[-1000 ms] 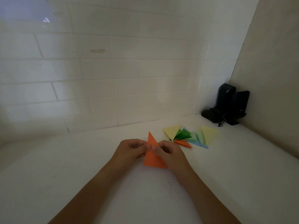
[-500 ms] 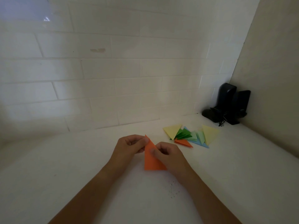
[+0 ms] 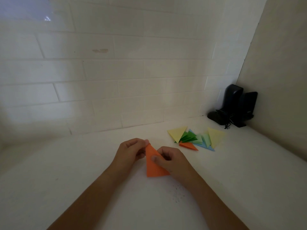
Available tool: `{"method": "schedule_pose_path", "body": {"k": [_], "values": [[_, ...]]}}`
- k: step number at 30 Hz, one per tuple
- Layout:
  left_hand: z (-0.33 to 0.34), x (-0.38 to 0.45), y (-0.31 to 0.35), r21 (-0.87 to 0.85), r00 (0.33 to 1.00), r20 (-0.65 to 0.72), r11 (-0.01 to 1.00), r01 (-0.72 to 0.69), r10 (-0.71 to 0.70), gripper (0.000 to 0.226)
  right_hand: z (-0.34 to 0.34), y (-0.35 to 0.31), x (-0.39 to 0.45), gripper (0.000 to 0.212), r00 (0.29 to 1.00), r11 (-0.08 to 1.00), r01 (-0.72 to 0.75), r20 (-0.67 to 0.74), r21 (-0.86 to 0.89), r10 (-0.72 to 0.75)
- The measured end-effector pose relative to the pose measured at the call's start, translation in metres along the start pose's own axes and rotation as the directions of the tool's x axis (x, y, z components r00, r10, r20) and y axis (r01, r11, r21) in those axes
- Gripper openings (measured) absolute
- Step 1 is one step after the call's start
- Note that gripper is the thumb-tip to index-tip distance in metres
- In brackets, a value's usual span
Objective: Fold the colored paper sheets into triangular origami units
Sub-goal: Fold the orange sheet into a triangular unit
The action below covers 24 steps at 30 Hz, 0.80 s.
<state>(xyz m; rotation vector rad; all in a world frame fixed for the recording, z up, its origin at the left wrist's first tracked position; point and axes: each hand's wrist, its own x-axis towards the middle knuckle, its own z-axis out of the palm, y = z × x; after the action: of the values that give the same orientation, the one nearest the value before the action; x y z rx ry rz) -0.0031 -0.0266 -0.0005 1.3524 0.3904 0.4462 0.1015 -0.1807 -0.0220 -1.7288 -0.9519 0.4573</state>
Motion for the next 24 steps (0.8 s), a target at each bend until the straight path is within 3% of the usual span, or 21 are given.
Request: {"method": "schedule_pose_path", "body": {"k": [5,14,19,24], "values": [[-0.0014,-0.0008,-0.0009,0.046,1.000,0.003,0.999,-0.027,0.027,0.023,-0.0002,-0.0006,-0.0014,0.014,1.000,1.000,0.012,-0.026,-0.011,-0.013],[0.0034,-0.0074,-0.0037,0.208,0.994,0.101,0.975,-0.073,0.053,0.008,0.0015,0.0018,0.0017,0.034,0.957,0.996,0.035,-0.289,0.078,-0.011],[0.0030,-0.0052,-0.0041,0.211,0.994,0.075,0.973,-0.094,0.080,0.006,0.0022,0.0041,0.0022,0.041,0.951,0.997,0.025,-0.308,0.075,-0.001],[0.0046,-0.0081,-0.0013,0.182,0.996,0.092,0.983,-0.014,-0.003,0.009,0.0006,0.0023,0.0021,0.038,0.960,0.994,0.032,-0.279,0.101,-0.002]]}}
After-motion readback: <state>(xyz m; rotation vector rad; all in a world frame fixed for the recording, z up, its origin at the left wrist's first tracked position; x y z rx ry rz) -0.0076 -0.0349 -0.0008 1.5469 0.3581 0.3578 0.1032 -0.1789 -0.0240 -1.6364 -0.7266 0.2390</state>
